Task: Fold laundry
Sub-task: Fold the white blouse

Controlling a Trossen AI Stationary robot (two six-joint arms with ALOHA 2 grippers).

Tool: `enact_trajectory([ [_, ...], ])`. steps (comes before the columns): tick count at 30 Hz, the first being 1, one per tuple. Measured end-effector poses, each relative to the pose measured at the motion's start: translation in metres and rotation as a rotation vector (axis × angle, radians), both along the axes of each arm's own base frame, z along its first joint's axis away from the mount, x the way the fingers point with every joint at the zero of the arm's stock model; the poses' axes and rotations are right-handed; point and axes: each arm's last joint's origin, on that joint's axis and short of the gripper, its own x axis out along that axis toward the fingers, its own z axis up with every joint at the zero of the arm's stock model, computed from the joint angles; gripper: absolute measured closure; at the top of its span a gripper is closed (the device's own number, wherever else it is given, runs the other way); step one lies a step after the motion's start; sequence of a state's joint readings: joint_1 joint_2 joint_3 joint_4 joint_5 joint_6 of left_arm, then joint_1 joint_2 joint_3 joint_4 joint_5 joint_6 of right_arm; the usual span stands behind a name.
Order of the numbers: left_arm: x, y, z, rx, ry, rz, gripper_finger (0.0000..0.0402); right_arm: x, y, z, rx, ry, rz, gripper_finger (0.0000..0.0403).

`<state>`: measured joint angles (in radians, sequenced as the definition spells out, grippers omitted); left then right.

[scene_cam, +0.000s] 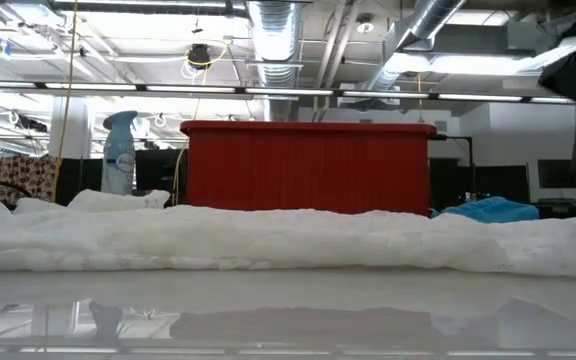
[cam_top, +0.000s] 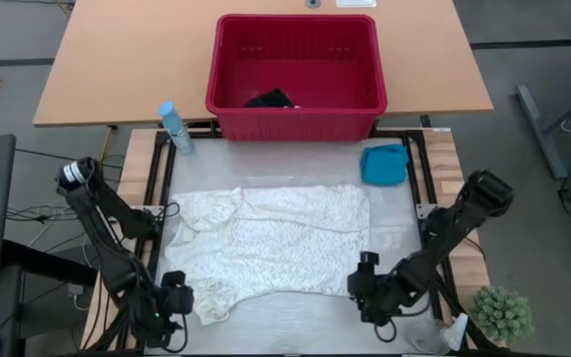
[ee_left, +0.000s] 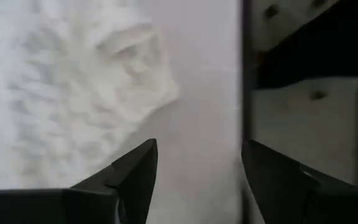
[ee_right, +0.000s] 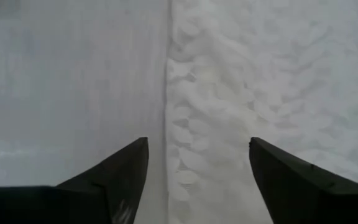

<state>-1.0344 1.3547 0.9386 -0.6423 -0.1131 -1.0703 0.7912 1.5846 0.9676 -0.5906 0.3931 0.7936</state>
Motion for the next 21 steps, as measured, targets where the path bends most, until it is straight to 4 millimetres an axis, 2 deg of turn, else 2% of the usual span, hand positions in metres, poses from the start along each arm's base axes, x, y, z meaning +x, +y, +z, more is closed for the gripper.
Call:
enact_trajectory([
  [8, 0.005, -0.002, -0.027, 0.253, -0.024, -0.057, 0.0178, 0.005, -0.003, -0.006, 0.007, 0.035, -0.014, 0.0092],
  [15, 0.011, -0.015, -0.059, 0.31, 0.066, -0.105, 0.0178, 0.002, -0.001, -0.003, 0.023, 0.027, -0.019, 0.0091],
  [21, 0.014, -0.02, -0.073, 0.345, 0.071, -0.092, 0.0178, 0.002, -0.001, -0.003, 0.025, 0.029, -0.018, 0.0091],
])
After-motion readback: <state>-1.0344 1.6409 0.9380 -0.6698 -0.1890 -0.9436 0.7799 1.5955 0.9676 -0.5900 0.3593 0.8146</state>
